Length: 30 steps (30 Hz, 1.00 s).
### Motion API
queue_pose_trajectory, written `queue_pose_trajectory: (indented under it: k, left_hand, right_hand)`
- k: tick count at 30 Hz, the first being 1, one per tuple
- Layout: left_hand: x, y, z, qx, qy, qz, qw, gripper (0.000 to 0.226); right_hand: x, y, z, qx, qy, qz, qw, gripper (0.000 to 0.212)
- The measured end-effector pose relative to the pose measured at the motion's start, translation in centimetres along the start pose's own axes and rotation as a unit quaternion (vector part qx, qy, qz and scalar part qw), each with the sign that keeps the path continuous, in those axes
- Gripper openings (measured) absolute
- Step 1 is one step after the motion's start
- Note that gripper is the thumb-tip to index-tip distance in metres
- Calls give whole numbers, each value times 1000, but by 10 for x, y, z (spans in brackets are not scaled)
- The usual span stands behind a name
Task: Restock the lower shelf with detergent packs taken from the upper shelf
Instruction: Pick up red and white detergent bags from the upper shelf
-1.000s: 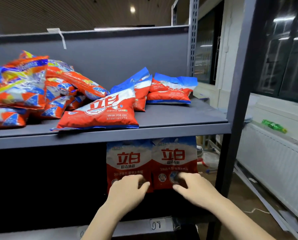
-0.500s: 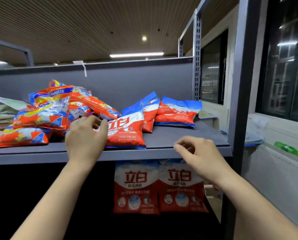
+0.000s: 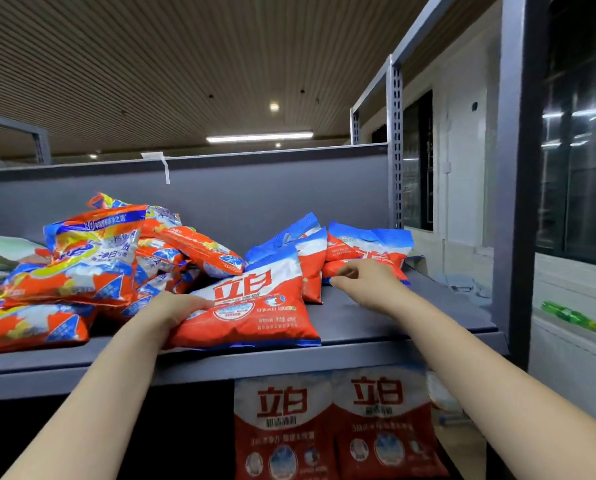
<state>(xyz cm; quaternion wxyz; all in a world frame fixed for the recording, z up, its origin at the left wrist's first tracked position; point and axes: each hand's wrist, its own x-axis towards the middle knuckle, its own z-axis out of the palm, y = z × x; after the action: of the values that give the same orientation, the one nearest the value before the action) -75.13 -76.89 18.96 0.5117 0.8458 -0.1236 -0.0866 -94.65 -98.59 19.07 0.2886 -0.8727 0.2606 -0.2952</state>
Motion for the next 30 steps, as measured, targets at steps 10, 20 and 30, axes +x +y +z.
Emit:
queue_pose_trajectory:
  k: [10, 20, 30]
  left_hand:
    - [30, -21, 10, -73, 15, 46, 996, 42]
    - [39, -31, 12, -82, 21, 84, 993, 24]
    - [30, -31, 12, -81, 15, 97, 992, 42]
  right_hand:
    - [69, -22, 59, 194, -41, 181, 963, 28]
    - [79, -24, 59, 303, 42, 226, 925, 12]
    - [39, -1, 8, 147, 305, 104, 935, 18]
